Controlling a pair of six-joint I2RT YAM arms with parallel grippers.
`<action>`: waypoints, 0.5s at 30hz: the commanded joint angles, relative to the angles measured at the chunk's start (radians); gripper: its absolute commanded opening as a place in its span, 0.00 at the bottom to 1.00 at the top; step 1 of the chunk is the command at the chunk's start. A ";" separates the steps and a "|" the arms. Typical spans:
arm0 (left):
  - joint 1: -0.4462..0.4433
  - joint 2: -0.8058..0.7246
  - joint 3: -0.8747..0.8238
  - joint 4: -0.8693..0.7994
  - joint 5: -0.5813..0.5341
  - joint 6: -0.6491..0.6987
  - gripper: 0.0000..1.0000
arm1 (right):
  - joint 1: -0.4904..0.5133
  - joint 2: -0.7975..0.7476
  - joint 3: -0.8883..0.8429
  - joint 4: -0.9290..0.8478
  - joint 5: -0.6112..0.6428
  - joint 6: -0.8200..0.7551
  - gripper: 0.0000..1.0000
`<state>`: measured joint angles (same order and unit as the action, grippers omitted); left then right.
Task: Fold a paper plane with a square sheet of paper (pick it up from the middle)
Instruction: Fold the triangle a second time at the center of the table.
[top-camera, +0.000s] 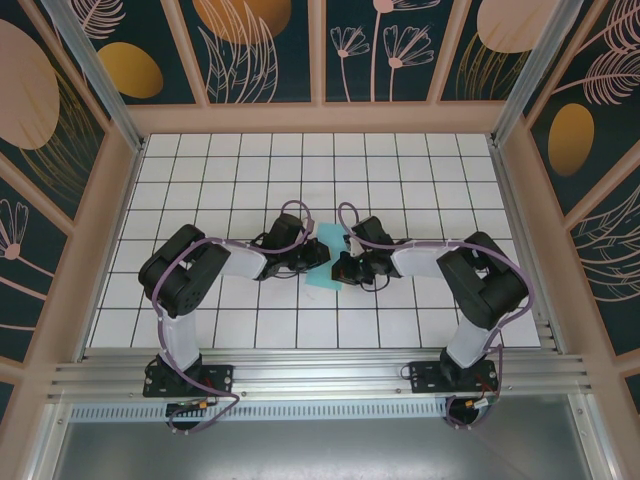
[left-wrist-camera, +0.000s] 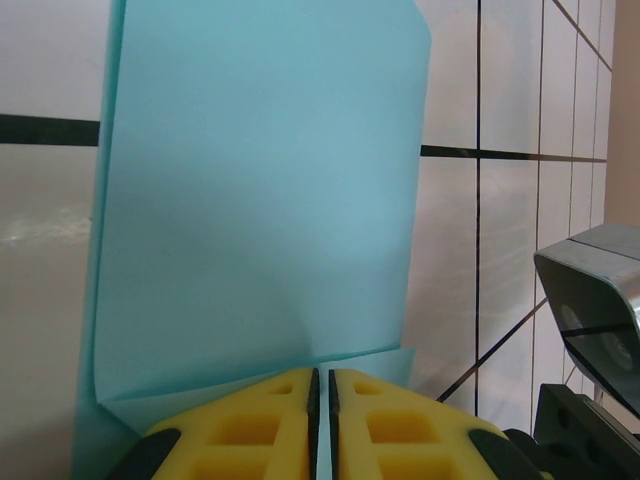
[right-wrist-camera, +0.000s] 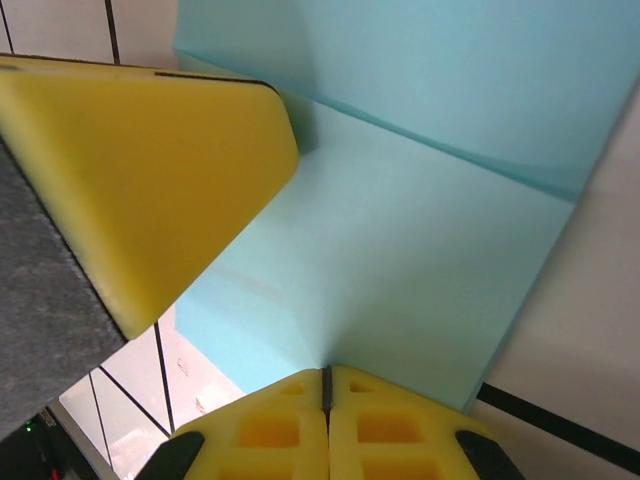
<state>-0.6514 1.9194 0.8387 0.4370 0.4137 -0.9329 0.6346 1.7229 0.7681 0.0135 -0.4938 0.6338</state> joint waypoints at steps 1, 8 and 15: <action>0.004 0.038 0.003 -0.102 -0.059 0.021 0.16 | -0.006 0.017 -0.034 -0.022 0.045 -0.021 0.08; 0.004 0.039 0.000 -0.103 -0.061 0.022 0.16 | -0.007 -0.041 -0.028 -0.053 0.058 -0.025 0.08; 0.003 0.038 0.005 -0.115 -0.063 0.026 0.16 | -0.007 -0.076 -0.022 0.015 -0.002 0.016 0.08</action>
<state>-0.6514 1.9194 0.8455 0.4210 0.4118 -0.9329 0.6308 1.6833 0.7628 0.0040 -0.4778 0.6342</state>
